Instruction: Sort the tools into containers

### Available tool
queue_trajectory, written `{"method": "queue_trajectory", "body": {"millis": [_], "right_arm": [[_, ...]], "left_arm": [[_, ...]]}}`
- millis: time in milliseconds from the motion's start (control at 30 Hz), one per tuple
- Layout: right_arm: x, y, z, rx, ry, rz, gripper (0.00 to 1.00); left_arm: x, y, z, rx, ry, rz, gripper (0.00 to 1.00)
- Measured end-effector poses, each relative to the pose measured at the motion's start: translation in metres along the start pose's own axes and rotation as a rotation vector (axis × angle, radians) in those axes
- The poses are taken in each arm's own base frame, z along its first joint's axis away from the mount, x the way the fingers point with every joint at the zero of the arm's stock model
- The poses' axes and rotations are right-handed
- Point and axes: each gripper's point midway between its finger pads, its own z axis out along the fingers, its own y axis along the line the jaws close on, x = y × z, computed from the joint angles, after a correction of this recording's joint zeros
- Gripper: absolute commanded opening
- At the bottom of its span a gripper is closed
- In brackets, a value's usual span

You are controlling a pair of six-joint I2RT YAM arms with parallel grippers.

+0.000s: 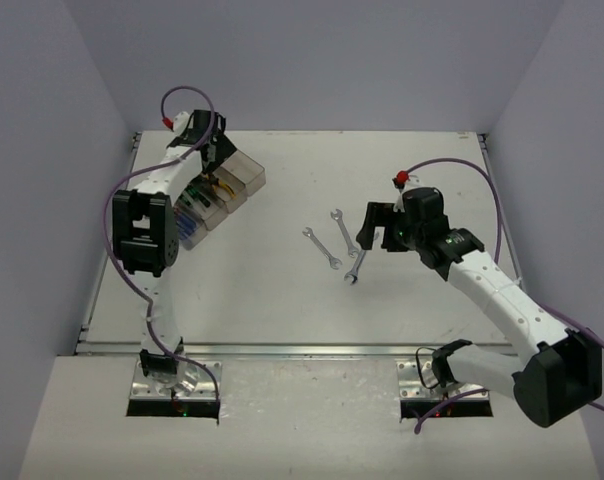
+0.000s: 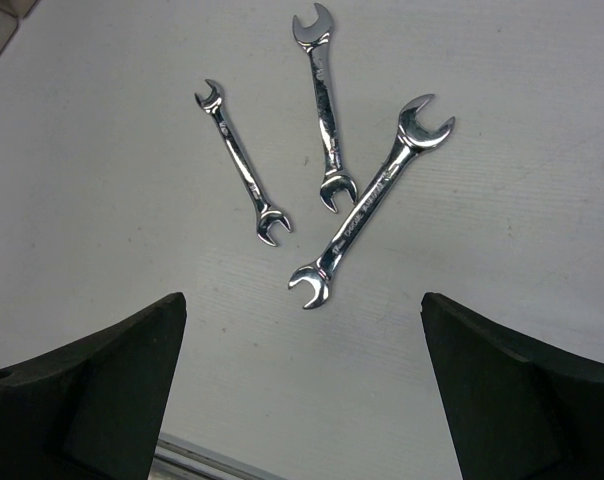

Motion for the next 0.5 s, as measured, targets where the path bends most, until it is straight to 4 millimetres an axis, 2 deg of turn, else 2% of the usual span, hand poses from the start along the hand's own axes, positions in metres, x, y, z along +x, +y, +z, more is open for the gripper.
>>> {"method": "queue_trajectory", "body": {"millis": [100,167,233,300,400,500], "right_arm": [[0.005,-0.006,0.008,0.033,0.022,0.012,0.99],[0.010,-0.012,0.015,0.065,0.044,0.023,0.99],[0.017,-0.020,0.022,0.115,0.076,0.039,0.99],[0.025,-0.031,0.032,0.181,0.115,0.053,0.99],[0.035,-0.046,0.045,0.281,0.178,0.073,0.97],[0.043,-0.052,0.056,0.327,0.217,0.096,0.89]], "left_arm": [[-0.011,-0.006,-0.044,0.096,0.011,0.014,1.00],[-0.031,-0.015,-0.085,0.192,-0.025,0.007,1.00],[-0.047,-0.018,-0.136,0.313,-0.075,-0.003,1.00],[-0.051,-0.005,-0.198,0.428,-0.122,-0.010,1.00],[-0.042,0.022,-0.287,0.617,-0.210,-0.024,1.00],[-0.018,0.056,-0.342,0.763,-0.259,-0.017,1.00]]}}
